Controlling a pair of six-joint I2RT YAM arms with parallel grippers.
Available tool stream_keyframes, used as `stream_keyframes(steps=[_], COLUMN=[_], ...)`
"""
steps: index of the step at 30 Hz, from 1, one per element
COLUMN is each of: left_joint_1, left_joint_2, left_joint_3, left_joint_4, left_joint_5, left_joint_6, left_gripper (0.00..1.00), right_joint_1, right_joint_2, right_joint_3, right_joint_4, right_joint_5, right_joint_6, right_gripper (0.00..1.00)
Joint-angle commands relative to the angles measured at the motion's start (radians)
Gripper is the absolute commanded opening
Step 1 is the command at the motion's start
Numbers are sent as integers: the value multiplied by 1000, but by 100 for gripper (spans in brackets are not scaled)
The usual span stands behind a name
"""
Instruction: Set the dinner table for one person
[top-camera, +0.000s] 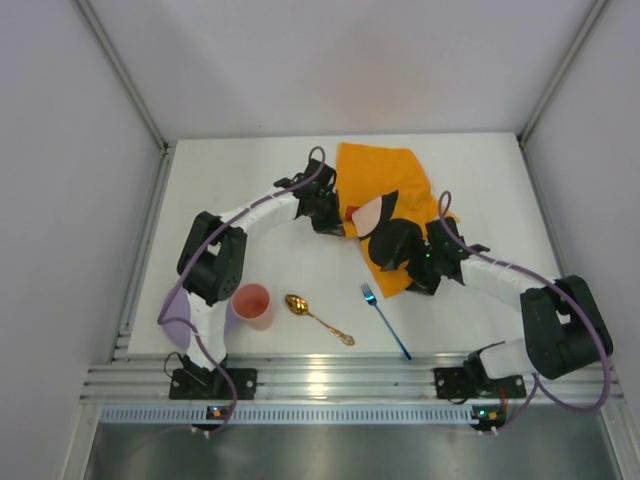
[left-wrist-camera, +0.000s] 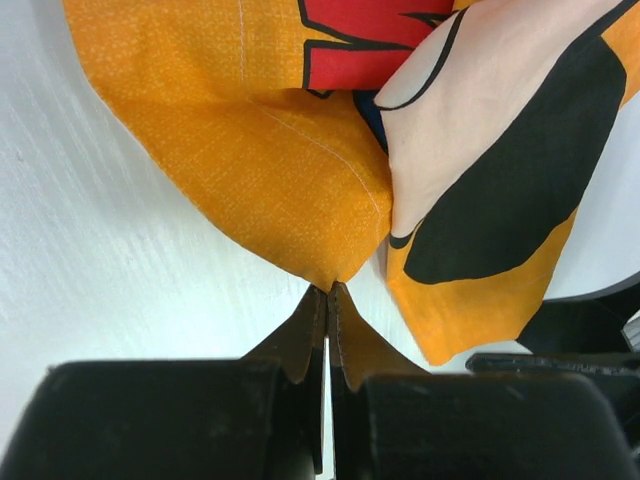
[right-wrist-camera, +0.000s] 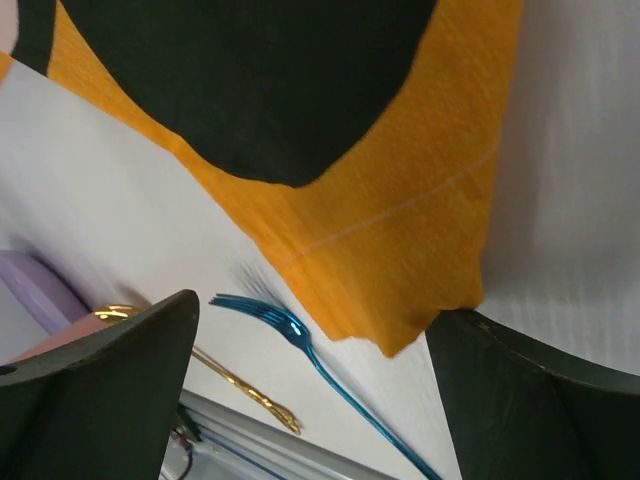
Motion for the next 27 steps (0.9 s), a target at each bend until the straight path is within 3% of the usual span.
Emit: stream_keyframes(steps=[1, 3, 5, 6, 8, 9, 10, 13, 17, 20, 27], left_joint_1=[-3, -1, -1, 0, 5, 22, 34, 121, 306, 390, 441], left_joint_2=[-92, -101, -115, -120, -134, -138, -147, -163, -207, -262, -428], left_joint_3=[27, 31, 31, 30, 30, 28, 24, -2, -53, -110, -238], left_joint_4=[-57, -72, -89, -95, -115, -123, -131, -166, -233, -259, -321], left_joint_5=[11, 8, -1, -8, -20, -23, -26, -14, -20, -32, -192], left_joint_6=[38, 44, 53, 57, 69, 70, 80, 109, 161, 202, 238], left_gripper=[0, 0, 0, 0, 0, 0, 0, 0, 0, 0, 0], right_joint_1=[17, 19, 19, 17, 16, 13, 8, -73, -312, -376, -388], right_joint_2=[66, 67, 60, 55, 47, 44, 41, 15, 62, 188, 392], right_joint_3=[18, 29, 43, 65, 121, 142, 165, 222, 303, 450, 711], right_joint_4=[121, 123, 92, 74, -6, -82, -125, -225, -276, -345, -435], right_joint_5=[103, 132, 184, 201, 253, 282, 340, 396, 330, 347, 295], right_joint_6=[39, 39, 24, 13, -36, -56, -74, -154, -243, -341, -449], right_gripper=[92, 85, 59, 39, 20, 4, 0, 0, 0, 0, 3])
